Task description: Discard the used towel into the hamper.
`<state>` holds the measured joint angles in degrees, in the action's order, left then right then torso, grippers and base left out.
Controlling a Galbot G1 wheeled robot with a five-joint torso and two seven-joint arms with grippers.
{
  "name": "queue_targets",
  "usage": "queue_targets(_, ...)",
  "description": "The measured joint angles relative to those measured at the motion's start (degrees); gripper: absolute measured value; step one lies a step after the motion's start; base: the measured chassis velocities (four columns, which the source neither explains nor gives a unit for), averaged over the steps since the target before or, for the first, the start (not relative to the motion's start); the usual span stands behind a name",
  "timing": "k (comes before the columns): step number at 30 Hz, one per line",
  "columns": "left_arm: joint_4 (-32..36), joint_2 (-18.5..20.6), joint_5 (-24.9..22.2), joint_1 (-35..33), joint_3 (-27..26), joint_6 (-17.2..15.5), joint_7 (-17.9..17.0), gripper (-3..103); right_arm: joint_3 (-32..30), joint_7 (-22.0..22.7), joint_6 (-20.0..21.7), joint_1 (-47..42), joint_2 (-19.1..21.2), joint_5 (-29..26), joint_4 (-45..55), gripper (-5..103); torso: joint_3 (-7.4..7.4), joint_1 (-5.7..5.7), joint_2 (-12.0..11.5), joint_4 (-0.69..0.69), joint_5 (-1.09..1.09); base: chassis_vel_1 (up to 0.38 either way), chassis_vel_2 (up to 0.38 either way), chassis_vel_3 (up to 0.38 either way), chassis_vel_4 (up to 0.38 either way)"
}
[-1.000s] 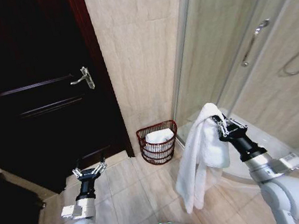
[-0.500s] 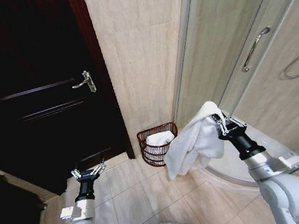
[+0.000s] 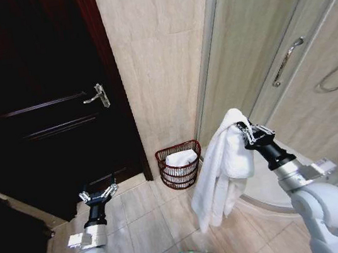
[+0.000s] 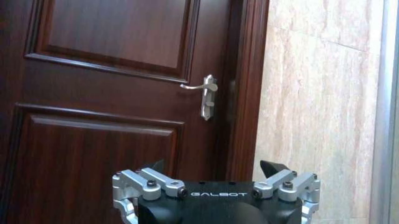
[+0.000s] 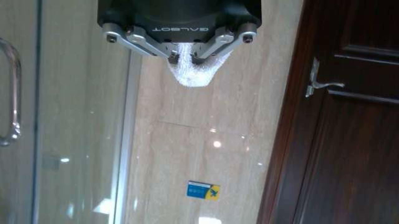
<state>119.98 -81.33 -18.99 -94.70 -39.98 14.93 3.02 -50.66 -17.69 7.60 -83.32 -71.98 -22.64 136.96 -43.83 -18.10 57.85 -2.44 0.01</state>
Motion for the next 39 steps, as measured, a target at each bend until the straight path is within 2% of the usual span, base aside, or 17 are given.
queue_targets(2,-0.6,-1.2,0.4,-0.4,0.0,1.4,0.2,100,0.0,0.1,0.3,0.6,1.1,-0.9,-0.1,5,-0.42,-0.38,0.8,0.00,-0.01,0.000,0.000,0.000,0.000)
queue_targets(5,-0.7,-2.3,0.9,-0.8,0.0,1.9,0.6,100,-0.4,0.6,0.4,0.9,1.8,-1.7,-0.1,5,-0.74,-0.69,1.4,-0.01,0.00,0.000,0.000,0.000,0.000)
queue_targets(12,-2.7,-2.2,1.0,-0.4,-0.5,4.4,1.0,100,0.8,4.4,4.0,4.2,5.1,-3.8,0.8,5,-1.72,-1.56,3.3,0.00,0.00,0.000,0.000,0.000,0.000)
queue_targets(15,-4.2,-1.9,1.0,-0.3,-0.5,6.8,1.2,100,0.7,7.6,6.9,8.0,9.0,-8.2,0.9,5,-2.11,-1.96,4.1,-0.01,-0.01,0.000,0.000,0.000,0.000)
queue_targets(16,-4.2,-1.9,1.0,-0.3,-0.5,6.8,1.2,100,0.7,7.6,6.9,8.0,9.0,-8.2,0.9,5,-2.11,-1.96,4.1,-0.01,-0.01,0.000,0.000,0.000,0.000)
queue_targets(18,-4.8,-1.8,0.9,-0.2,-0.5,7.5,1.3,100,0.9,9.1,8.4,11.5,12.4,-12.0,0.0,5,-2.19,-2.04,4.2,-0.01,0.00,0.000,0.000,0.000,0.000)
queue_targets(19,-4.8,-1.8,0.9,-0.2,-0.5,7.5,1.3,100,0.9,9.1,8.4,11.5,12.4,-12.0,0.0,5,-2.19,-2.04,4.2,-0.01,0.00,0.000,0.000,0.000,0.000)
queue_targets(22,-5.2,-3.0,0.9,0.2,-1.2,7.9,2.1,100,2.2,10.3,9.3,17.6,17.1,-16.8,-3.7,5,-2.19,-2.04,4.2,-0.02,0.00,0.000,0.000,0.000,0.000)
queue_targets(23,-5.2,-3.0,0.9,0.2,-1.2,7.9,2.1,100,2.2,10.3,9.3,17.6,17.1,-16.8,-3.7,5,-2.19,-2.04,4.2,-0.02,0.00,0.000,0.000,0.000,0.000)
queue_targets(26,-4.5,-4.2,1.1,0.1,-2.5,7.4,3.1,100,4.6,10.7,9.7,24.1,20.9,-20.1,-9.4,5,-2.14,-2.01,4.1,-0.02,0.00,0.000,0.000,0.000,0.000)
queue_targets(31,-4.0,-4.9,0.9,0.0,-4.2,6.7,3.8,100,8.6,10.9,9.9,30.5,23.1,-21.6,-15.2,5,-2.08,-1.96,4.0,-0.02,0.03,0.000,0.000,0.000,0.000)
queue_targets(34,-4.8,-5.7,-0.3,0.2,-5.0,6.2,3.8,100,14.0,12.9,11.3,40.2,25.4,-24.5,-19.4,5,-2.02,-1.89,3.9,-0.02,0.00,0.000,0.000,0.000,0.000)
queue_targets(39,-6.6,-6.9,-0.7,0.4,-5.4,6.5,3.6,100,19.6,16.0,12.7,48.5,27.3,-27.0,-21.1,5,-1.97,-1.85,3.8,-0.03,-0.04,0.000,0.000,0.000,0.000)
